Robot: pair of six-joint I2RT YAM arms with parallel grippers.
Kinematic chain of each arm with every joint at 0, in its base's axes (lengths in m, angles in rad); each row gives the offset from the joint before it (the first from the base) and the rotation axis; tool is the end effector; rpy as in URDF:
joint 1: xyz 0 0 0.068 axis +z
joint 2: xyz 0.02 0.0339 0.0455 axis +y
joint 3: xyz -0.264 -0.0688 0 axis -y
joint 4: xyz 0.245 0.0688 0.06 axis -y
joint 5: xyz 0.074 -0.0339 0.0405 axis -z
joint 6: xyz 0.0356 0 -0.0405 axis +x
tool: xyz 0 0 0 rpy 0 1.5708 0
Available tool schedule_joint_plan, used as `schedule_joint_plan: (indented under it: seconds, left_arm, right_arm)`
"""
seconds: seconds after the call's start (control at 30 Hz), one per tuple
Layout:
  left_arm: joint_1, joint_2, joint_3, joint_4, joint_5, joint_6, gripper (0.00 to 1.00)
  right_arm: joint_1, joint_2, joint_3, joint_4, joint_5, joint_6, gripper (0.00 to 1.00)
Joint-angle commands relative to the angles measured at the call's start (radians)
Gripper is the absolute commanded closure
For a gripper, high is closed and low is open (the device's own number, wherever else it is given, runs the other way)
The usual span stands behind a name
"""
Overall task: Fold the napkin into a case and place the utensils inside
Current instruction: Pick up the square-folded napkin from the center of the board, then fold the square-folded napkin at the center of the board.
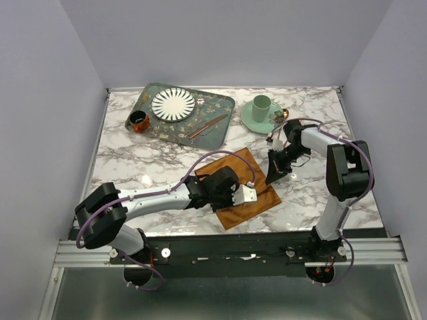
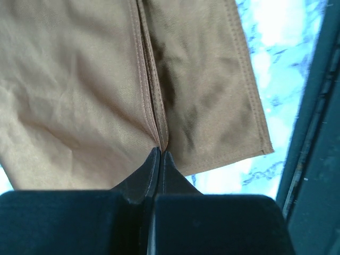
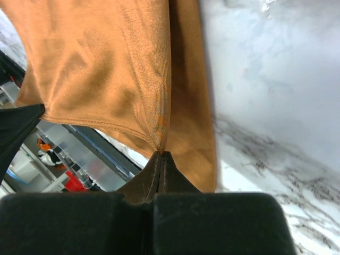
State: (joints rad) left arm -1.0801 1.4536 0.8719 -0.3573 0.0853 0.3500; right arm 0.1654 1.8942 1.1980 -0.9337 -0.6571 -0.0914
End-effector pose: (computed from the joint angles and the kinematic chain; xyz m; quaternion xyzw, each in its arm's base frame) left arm 0.1347 -0.2585 0.2029 0.6326 0.7084 -0.1487 0.2755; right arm 0.3163 0.0748 0.1507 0.1117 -0.9395 -0.3213 0.0399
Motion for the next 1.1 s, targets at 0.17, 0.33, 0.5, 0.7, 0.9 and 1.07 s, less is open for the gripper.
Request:
schedule_joint_plan:
  seconds: [0.17, 0.33, 0.5, 0.7, 0.9, 1.07]
  left_arm:
    - [0.000, -0.039, 0.056, -0.077, 0.194, -0.037, 1.00]
    - [-0.010, -0.001, 0.058, -0.083, 0.235, -0.037, 1.00]
    - [-0.015, 0.079, 0.049, -0.074, 0.254, -0.033, 1.00]
    - [-0.009, 0.181, 0.075, -0.115, 0.218, 0.012, 1.00]
    - [0.045, 0.237, 0.093, -0.129, 0.214, 0.018, 1.00]
    - [0.066, 0.217, 0.113, -0.150, 0.226, 0.029, 1.00]
  right_arm:
    - [0.003, -0.087, -0.026, -0.102, 0.065, -0.070, 0.99]
    - [-0.003, -0.077, -0.069, -0.094, 0.109, -0.094, 0.99]
    - [-0.003, -0.008, -0.083, -0.042, 0.106, -0.076, 0.99]
    - [-0.001, 0.058, -0.060, -0.013, 0.106, -0.064, 0.99]
    - [-0.001, 0.098, 0.046, -0.027, 0.128, -0.044, 0.99]
    - [-0.003, 0.109, 0.095, -0.066, 0.113, -0.050, 0.99]
